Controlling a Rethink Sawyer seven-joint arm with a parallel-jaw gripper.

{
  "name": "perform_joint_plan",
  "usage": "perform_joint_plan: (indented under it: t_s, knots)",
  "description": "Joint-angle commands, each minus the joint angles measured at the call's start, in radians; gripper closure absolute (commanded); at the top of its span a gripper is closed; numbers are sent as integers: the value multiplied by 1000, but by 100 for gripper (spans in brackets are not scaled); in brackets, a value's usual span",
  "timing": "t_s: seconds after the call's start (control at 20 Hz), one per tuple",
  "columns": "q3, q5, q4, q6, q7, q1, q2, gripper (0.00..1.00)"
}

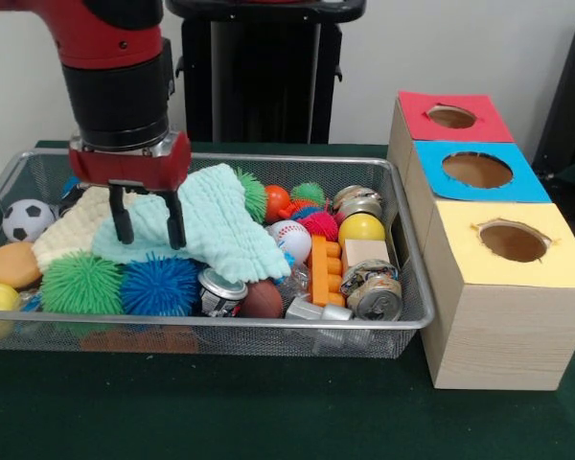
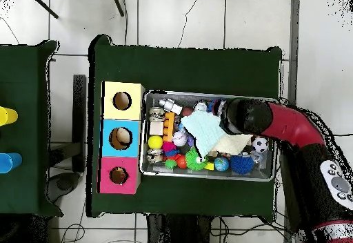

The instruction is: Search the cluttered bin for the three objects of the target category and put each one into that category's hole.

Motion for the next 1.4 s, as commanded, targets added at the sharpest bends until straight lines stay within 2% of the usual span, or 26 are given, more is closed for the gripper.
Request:
perform_joint_plan:
  t_s: [0.05, 0.25, 0.5, 1.1, 1.4]
  knots:
    - [130, -80, -82, 155, -356, -41, 54, 0]
    - [162, -94, -89, 188, -377, -63, 56, 0]
    - [214, -89, -31, 252, -407, -105, -19, 0]
    - [261, -145, -104, 276, -473, -129, 36, 0]
    - [268, -159, -95, 261, -477, -146, 42, 0]
